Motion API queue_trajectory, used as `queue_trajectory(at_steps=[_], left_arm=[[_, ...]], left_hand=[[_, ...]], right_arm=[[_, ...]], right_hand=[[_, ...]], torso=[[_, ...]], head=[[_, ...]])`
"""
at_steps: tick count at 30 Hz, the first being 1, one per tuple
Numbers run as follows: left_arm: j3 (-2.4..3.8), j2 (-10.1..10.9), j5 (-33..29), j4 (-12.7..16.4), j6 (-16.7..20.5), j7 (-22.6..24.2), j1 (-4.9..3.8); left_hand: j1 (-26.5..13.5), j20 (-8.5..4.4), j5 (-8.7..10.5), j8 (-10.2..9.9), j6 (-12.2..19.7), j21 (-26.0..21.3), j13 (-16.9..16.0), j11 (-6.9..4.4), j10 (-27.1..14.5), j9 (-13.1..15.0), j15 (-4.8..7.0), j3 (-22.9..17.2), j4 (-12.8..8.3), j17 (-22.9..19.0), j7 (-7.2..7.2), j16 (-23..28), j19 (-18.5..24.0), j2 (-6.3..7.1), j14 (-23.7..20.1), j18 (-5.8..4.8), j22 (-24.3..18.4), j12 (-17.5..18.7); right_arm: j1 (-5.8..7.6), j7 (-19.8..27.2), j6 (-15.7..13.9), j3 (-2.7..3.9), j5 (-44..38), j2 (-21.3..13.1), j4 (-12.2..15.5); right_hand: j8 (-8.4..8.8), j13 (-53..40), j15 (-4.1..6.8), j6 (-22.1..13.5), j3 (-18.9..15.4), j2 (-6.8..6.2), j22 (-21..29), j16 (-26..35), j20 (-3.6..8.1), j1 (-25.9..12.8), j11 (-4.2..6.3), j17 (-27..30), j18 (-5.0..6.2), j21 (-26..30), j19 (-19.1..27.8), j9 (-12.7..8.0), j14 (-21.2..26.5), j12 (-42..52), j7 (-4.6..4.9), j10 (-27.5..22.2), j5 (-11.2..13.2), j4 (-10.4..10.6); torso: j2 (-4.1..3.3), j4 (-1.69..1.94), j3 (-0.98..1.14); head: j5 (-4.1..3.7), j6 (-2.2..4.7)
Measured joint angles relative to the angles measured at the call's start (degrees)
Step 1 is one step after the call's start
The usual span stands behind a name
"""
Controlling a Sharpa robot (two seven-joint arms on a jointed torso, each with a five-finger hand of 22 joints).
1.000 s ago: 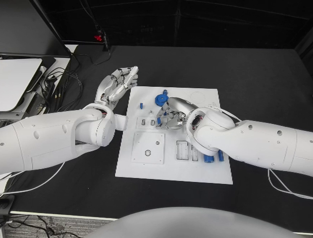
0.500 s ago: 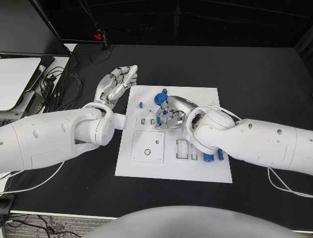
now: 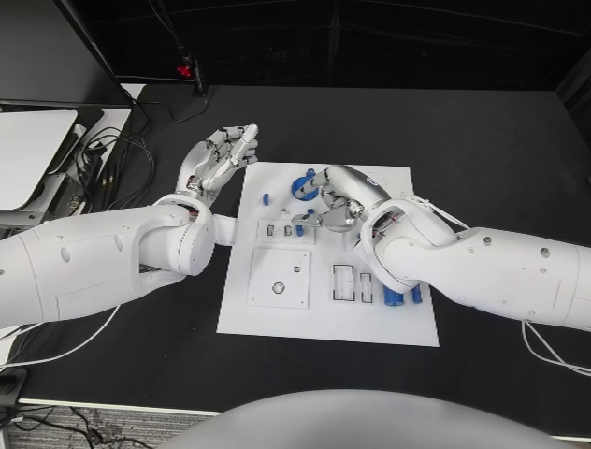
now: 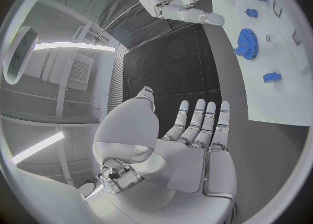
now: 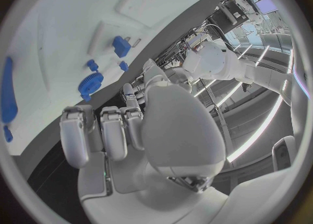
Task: Assemble the parts on the task board
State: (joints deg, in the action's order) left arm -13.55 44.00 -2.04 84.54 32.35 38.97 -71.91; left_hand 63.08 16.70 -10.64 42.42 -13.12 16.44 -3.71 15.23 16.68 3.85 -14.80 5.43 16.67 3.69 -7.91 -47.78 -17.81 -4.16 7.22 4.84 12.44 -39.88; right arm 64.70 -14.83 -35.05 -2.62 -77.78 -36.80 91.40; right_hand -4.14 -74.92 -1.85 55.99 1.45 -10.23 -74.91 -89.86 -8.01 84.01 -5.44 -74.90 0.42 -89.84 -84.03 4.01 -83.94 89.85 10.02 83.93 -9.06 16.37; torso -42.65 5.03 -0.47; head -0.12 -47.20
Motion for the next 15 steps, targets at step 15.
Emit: queue_trajectory(at_steps=[15], left_arm=[[-0.08, 2.63, 10.32, 1.22, -1.82, 0.00, -1.59]], left_hand=[[0.73, -1.38, 0.00, 1.52, 3.40, 15.66, -3.88, -4.50, 22.78, -0.05, 5.84, 6.31, 0.05, 4.71, 0.31, -10.26, -22.17, -1.08, 26.34, 5.37, 7.13, -10.62]], right_arm=[[3.53, 17.45, -7.51, 0.06, 21.19, -14.74, 9.55]], right_hand=[[-2.32, 0.00, 0.00, 2.60, -0.06, 4.04, 0.00, 0.00, 0.00, -2.54, 0.36, -0.04, -0.01, 0.00, 0.00, 1.14, 0.00, 0.00, -1.11, 0.09, -4.80, 0.00]], torso=[[0.15, -0.22, -0.04]], head=[[-0.20, 0.87]])
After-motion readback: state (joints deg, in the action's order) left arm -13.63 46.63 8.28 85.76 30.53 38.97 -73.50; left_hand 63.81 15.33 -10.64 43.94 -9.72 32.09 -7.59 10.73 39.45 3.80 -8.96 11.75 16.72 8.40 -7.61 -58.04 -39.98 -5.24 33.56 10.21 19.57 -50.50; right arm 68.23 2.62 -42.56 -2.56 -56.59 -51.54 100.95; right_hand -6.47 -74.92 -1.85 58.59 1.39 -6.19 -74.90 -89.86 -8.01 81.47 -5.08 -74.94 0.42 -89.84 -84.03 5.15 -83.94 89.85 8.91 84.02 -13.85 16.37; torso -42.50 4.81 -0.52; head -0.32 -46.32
